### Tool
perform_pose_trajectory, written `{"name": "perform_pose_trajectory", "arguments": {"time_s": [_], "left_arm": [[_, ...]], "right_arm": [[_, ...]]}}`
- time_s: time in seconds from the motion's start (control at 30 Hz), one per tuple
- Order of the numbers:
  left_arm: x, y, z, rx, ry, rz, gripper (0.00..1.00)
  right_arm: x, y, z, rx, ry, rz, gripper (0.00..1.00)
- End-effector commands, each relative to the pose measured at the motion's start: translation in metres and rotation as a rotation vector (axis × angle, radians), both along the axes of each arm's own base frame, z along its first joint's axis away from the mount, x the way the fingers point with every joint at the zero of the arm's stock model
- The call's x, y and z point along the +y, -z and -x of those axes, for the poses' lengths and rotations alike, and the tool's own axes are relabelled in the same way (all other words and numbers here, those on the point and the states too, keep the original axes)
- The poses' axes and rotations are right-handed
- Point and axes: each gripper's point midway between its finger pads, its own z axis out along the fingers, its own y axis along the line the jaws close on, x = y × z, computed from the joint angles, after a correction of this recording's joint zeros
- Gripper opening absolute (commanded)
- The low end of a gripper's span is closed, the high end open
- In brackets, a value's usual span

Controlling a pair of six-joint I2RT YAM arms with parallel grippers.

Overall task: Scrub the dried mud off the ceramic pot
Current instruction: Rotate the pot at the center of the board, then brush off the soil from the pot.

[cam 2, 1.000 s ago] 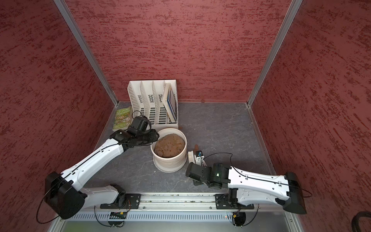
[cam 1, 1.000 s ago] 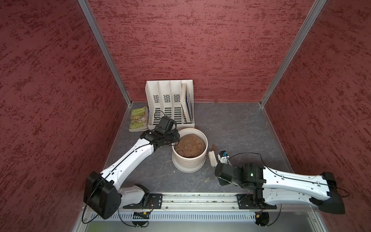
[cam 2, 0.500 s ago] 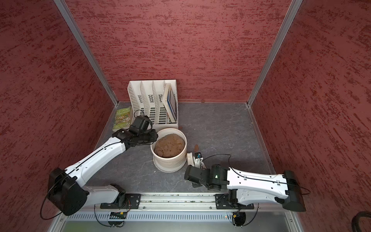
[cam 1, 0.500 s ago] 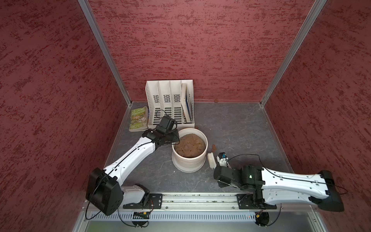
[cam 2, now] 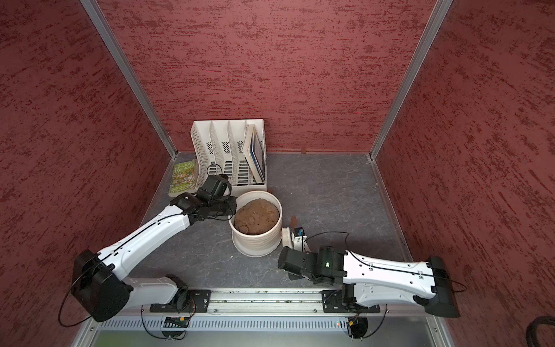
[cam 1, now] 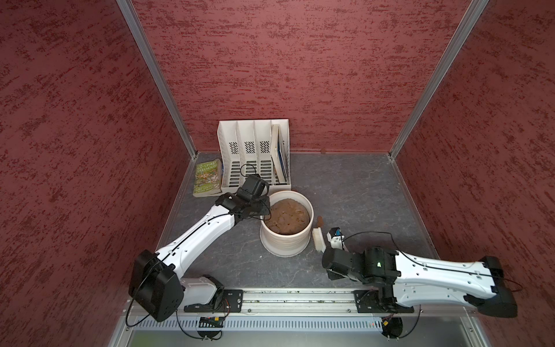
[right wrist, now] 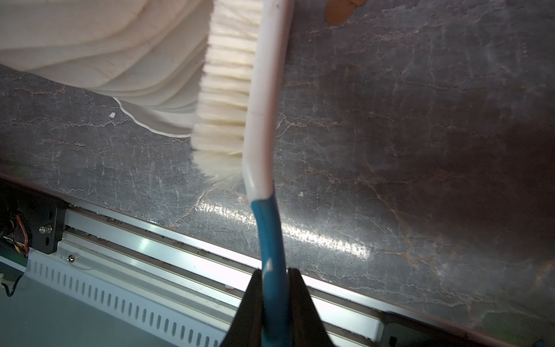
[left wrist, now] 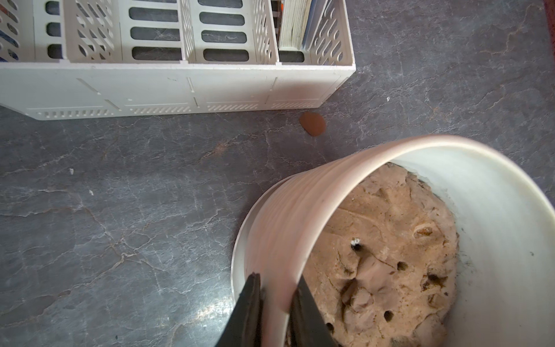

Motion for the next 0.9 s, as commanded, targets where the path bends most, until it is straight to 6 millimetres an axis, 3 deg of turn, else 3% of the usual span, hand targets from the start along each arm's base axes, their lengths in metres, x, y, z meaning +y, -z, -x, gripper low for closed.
{"name": "perform_pose_trajectory", "arguments": {"time_s": [0.0, 0.37, 0.63, 0.87], "left_arm": [[-0.007, -0.013, 0.001, -0.006, 0.010, 0.006, 0.00], [-0.008, -0.017, 0.016, 0.008, 0.029, 0.033, 0.00], [-0.010, -0.016, 0.017, 0.005, 0.037, 0.033, 0.00], [-0.010, -0.019, 0.017, -0.006, 0.062, 0.018, 0.00]], "right_arm": [[-0.004, 0.000, -0.005, -0.020, 0.028, 0.019, 0.00], [0.016, 0.009, -0.003, 0.012, 0.006, -0.009, 0.00], [0.009, 0.023, -0.006, 0.056, 0.054, 0.021, 0.00], [0.021, 0.011, -0.024, 0.036, 0.031, -0.019, 0.00]]}}
